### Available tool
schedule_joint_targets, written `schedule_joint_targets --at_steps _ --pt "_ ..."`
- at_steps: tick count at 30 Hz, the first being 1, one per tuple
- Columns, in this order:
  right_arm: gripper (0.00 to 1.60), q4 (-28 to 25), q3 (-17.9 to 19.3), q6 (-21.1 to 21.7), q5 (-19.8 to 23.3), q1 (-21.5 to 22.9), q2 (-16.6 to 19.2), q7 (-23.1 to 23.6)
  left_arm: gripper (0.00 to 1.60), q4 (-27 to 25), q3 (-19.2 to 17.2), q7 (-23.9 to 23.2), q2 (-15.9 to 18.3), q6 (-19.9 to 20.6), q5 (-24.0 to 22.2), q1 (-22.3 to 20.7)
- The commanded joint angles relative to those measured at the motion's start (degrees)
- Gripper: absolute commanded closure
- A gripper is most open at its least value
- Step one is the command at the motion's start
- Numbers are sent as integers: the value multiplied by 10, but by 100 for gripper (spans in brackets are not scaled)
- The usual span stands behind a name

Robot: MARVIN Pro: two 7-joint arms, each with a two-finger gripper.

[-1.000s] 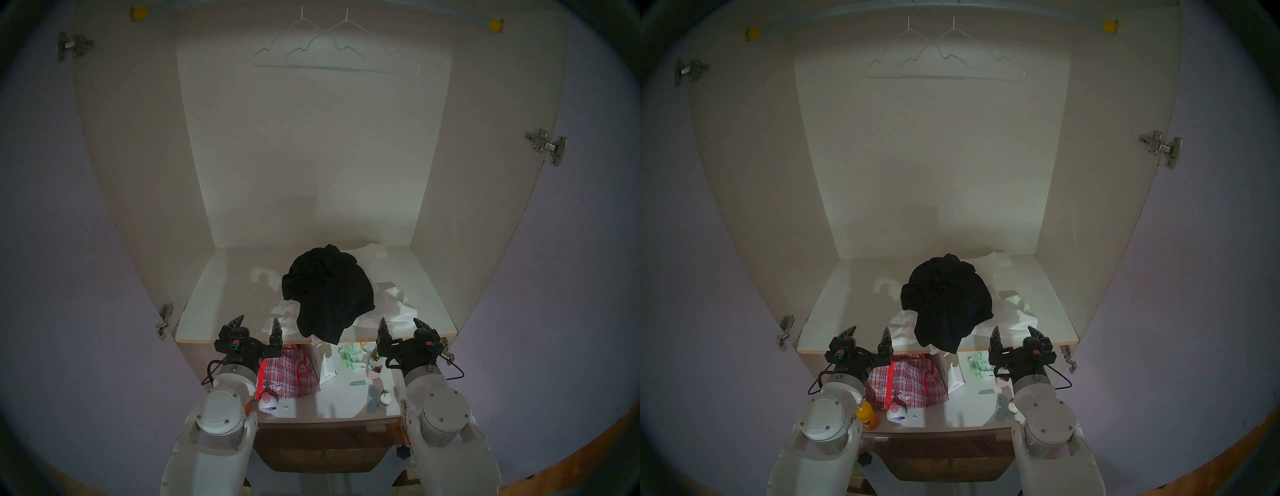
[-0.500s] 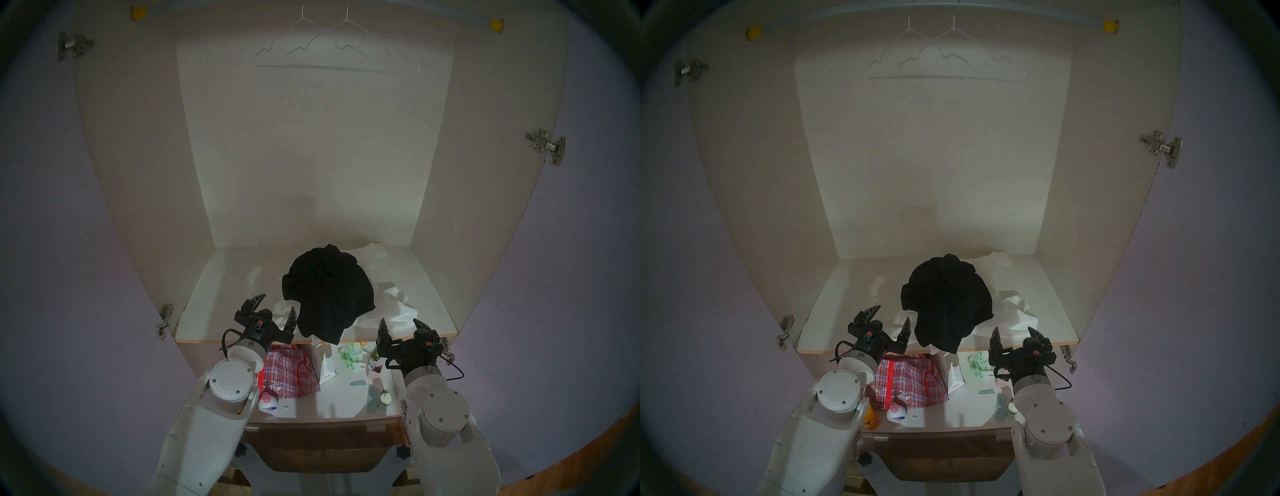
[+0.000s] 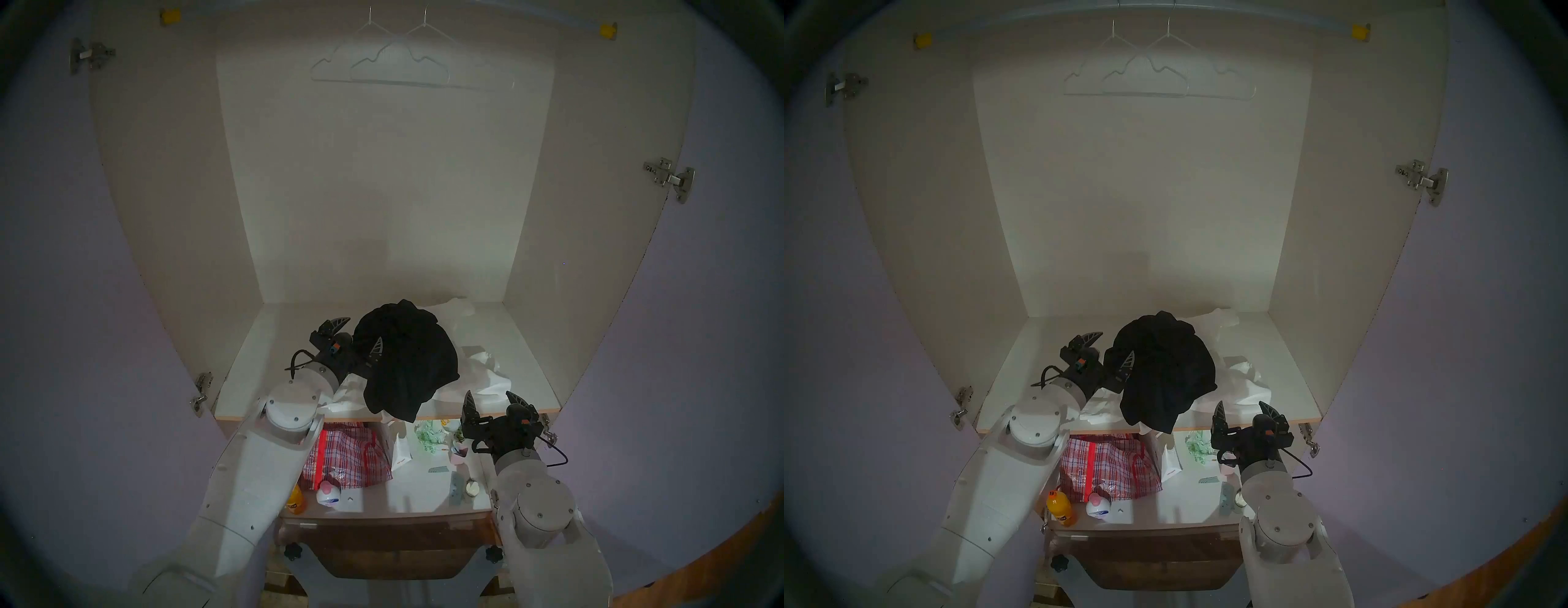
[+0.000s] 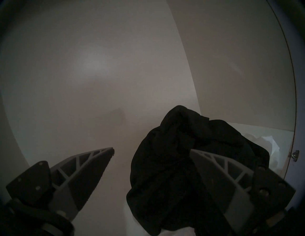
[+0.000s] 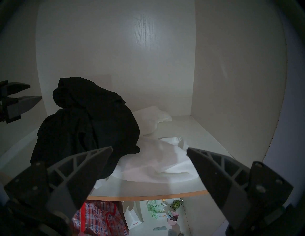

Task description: Sort tops into two piles: light colors and dark colors

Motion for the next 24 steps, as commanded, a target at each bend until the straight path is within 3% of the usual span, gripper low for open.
schedule_joint_targets --at_steps 1,8,12,17,24 --pt "0 -14 0 -3 0 5 0 0 0 30 8 -56 -13 11 12 -72" --pt "0 -13 0 -3 0 5 0 0 0 90 16 -111 -30 20 30 -132" --pt "0 -13 0 -3 0 5 0 0 0 158 30 -135 -43 16 44 -184" --pt "0 -13 0 -3 0 5 0 0 0 234 53 -125 -55 15 77 -227" --pt "0 -12 0 -3 0 6 0 0 0 344 60 -113 -75 -21 70 -295"
